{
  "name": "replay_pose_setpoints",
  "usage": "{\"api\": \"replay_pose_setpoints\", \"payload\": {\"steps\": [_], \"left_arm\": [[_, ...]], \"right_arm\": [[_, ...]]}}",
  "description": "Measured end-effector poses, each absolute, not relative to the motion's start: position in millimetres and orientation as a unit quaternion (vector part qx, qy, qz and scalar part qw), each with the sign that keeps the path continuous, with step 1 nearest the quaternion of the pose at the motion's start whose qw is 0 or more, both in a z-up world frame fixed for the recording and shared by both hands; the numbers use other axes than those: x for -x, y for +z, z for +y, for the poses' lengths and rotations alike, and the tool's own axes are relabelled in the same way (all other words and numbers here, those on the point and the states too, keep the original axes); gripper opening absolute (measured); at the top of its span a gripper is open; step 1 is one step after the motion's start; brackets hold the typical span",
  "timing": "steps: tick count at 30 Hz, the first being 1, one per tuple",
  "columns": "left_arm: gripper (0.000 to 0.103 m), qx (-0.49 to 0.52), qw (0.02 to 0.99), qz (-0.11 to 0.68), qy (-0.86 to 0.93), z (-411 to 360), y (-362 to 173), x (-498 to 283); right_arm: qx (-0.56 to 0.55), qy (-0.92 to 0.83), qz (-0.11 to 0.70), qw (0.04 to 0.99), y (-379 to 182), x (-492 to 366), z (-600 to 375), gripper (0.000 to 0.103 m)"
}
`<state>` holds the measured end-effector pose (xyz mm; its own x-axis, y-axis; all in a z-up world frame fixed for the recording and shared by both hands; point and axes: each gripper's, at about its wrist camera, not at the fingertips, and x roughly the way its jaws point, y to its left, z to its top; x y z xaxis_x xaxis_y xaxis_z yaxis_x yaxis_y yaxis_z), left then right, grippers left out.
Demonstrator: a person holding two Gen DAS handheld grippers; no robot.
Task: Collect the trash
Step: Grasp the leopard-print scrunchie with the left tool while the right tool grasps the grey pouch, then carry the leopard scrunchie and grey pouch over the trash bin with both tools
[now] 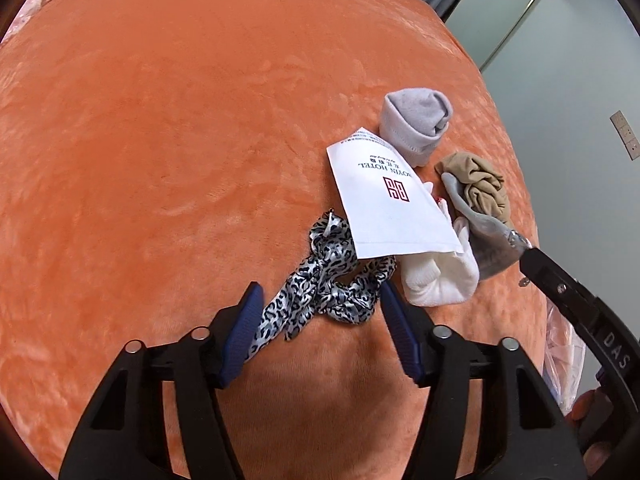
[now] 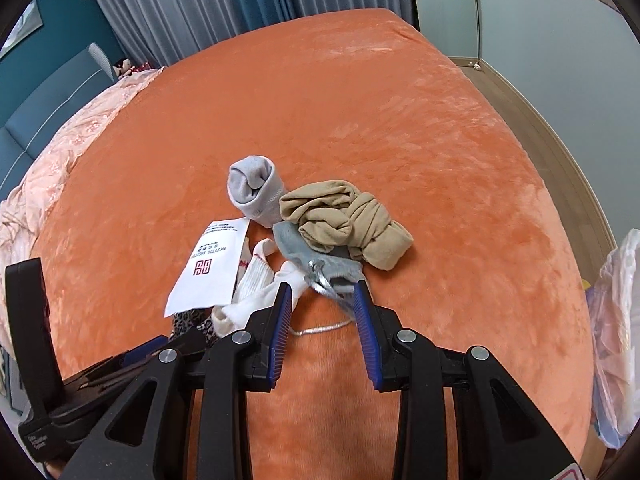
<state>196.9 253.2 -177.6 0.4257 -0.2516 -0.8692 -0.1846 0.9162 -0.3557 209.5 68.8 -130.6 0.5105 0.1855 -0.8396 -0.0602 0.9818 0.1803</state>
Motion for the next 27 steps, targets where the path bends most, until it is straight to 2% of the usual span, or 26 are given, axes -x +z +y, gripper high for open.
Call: {"api": "replay_pose_setpoints", "payload": {"steps": [5,6,8,9,11,20,27], "left_arm": [[0.042,0.200,0.822,0.533,-0.027,252.0,-183.5,-203.6],[0.033,0.200,0.821,0.533,-0.029,251.7,-184.1,-205.1],[0.023,0.203,0.820,0.534,-0.036,251.3,-185.3,-206.2],[0.020,0.203,0.820,0.534,-0.038,251.1,-185.4,-205.9],[0.018,0.200,0.822,0.532,-0.039,251.0,-184.0,-202.6],[0.015,0.201,0.825,0.527,-0.043,235.2,-170.8,-183.5],[0.015,0.193,0.836,0.509,-0.061,211.2,-138.3,-164.4]], "right_arm": [[-0.061,0.061,0.497,0.863,-144.9,-222.0,68.0,0.032],[-0.062,0.061,0.499,0.862,-147.1,-223.6,67.8,0.030],[-0.064,0.061,0.500,0.862,-149.8,-224.9,67.0,0.024],[-0.064,0.062,0.499,0.862,-150.0,-224.9,67.1,0.017],[-0.064,0.066,0.500,0.861,-149.5,-223.9,67.9,0.007],[-0.086,0.091,0.476,0.870,-121.4,-197.1,64.9,0.005],[-0.100,0.095,0.450,0.882,-89.2,-166.6,50.7,0.005]]}}
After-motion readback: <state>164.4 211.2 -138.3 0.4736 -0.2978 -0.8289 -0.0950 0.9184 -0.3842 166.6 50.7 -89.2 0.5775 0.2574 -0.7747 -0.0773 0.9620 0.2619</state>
